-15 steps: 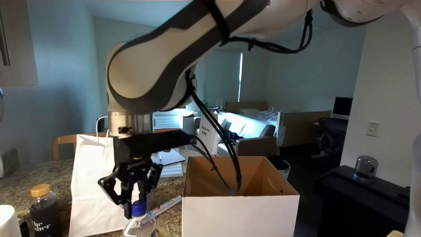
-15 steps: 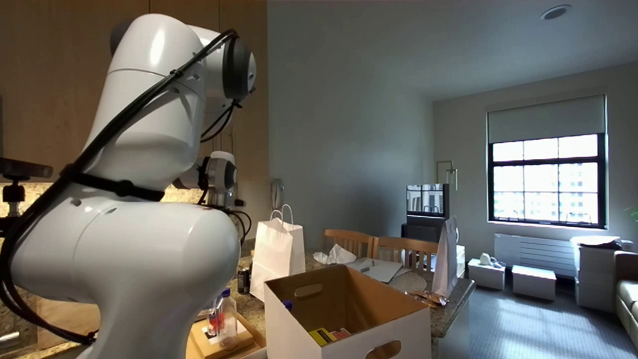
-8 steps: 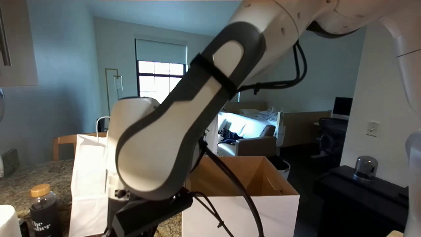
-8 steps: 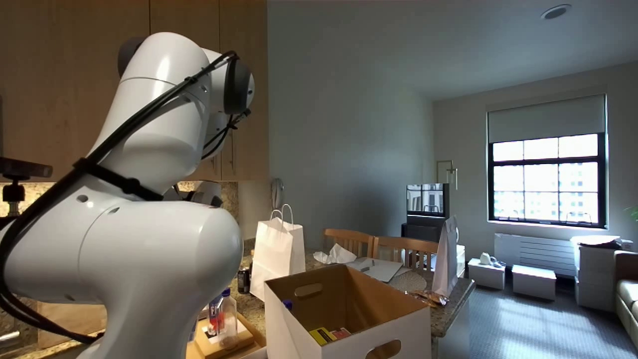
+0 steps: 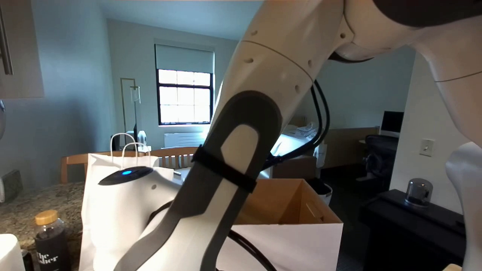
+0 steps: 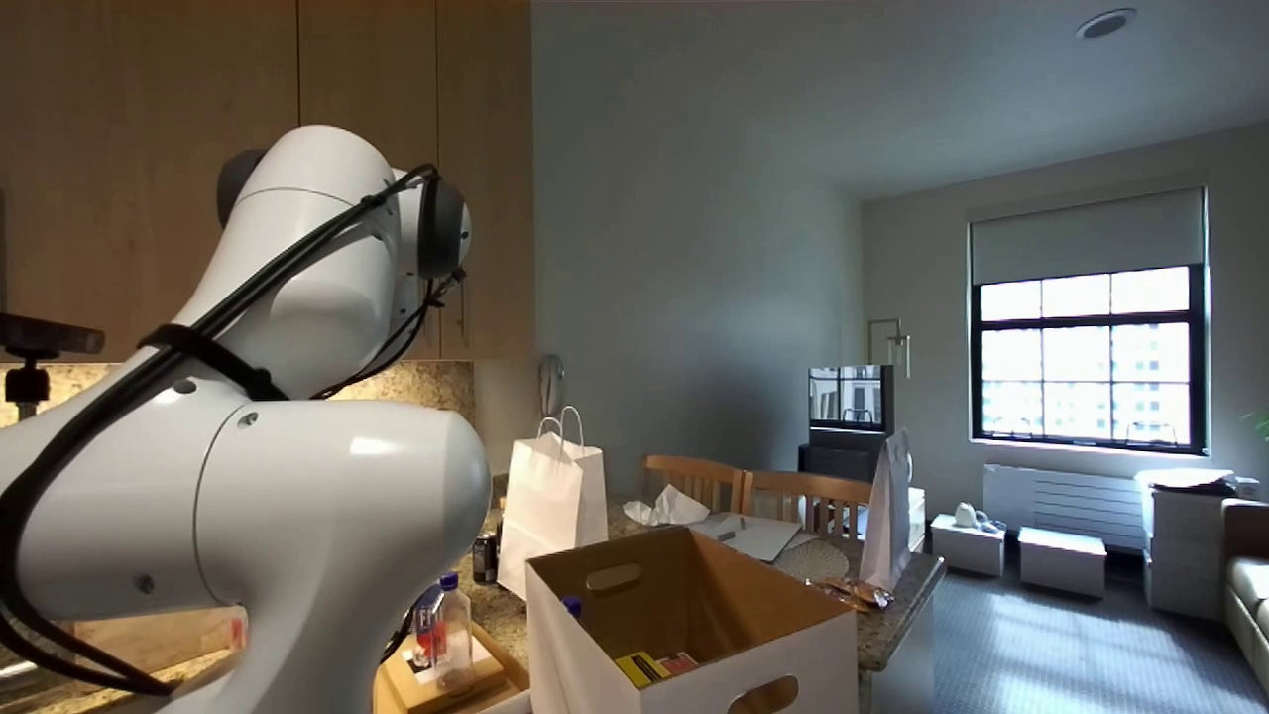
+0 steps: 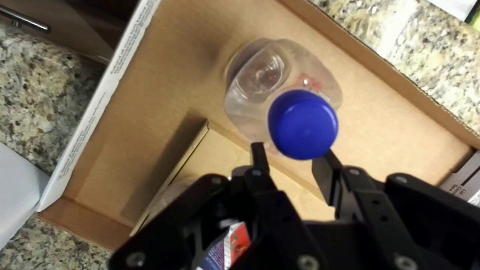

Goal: Remove two bottles from the box

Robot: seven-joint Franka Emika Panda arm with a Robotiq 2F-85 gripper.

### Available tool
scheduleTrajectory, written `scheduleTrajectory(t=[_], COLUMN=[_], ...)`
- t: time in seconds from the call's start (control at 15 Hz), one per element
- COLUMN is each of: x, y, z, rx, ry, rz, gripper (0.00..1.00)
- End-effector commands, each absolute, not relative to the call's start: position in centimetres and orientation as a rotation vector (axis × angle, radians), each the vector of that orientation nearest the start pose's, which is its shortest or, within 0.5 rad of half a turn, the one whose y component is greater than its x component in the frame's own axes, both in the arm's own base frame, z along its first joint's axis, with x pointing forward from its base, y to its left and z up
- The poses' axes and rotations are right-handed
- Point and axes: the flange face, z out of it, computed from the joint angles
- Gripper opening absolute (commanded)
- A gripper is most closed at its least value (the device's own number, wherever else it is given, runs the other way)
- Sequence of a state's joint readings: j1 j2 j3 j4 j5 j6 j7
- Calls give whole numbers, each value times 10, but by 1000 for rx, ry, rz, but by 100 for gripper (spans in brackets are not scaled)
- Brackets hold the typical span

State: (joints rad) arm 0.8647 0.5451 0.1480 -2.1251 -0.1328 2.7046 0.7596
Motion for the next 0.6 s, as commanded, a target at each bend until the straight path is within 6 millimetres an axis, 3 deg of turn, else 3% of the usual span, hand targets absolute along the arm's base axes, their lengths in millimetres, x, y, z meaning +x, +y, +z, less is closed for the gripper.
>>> scheduleTrajectory(t=[0.0,0.27,0.53], x=[300,319,331], y=[508,512,487], z=[162,204,271], rx=[-3051,-3030,-3027], ry=[-486,-375,-239], rz=[-99,-239,-474], gripper=[69,94,100])
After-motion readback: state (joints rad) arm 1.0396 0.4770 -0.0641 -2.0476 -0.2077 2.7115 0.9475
